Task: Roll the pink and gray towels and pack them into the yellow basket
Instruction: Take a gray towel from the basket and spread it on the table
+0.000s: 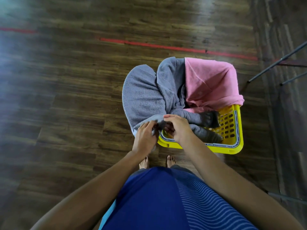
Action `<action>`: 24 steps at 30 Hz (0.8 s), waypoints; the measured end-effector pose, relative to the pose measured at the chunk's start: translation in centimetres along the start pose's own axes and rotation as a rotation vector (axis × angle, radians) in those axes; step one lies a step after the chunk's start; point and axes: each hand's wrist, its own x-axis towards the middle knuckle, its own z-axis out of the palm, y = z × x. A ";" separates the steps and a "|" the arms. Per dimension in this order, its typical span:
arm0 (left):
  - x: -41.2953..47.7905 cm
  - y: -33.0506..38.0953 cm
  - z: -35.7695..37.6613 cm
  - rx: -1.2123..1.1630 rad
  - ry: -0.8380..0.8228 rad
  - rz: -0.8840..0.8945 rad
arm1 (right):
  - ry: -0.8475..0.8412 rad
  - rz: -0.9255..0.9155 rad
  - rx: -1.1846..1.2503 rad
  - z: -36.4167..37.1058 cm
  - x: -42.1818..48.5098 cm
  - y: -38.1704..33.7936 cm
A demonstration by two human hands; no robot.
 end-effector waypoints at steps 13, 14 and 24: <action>2.6 2.8 -3.4 -0.219 0.021 -0.331 | -0.173 -0.401 -0.485 -0.4 1.8 0.9; 3.1 2.9 -3.8 -0.237 -0.002 -0.354 | -0.153 -0.488 -0.605 0.0 1.9 1.0; 3.4 2.1 -5.9 -0.069 -0.189 -0.141 | 0.030 -0.867 -1.084 0.9 3.0 1.7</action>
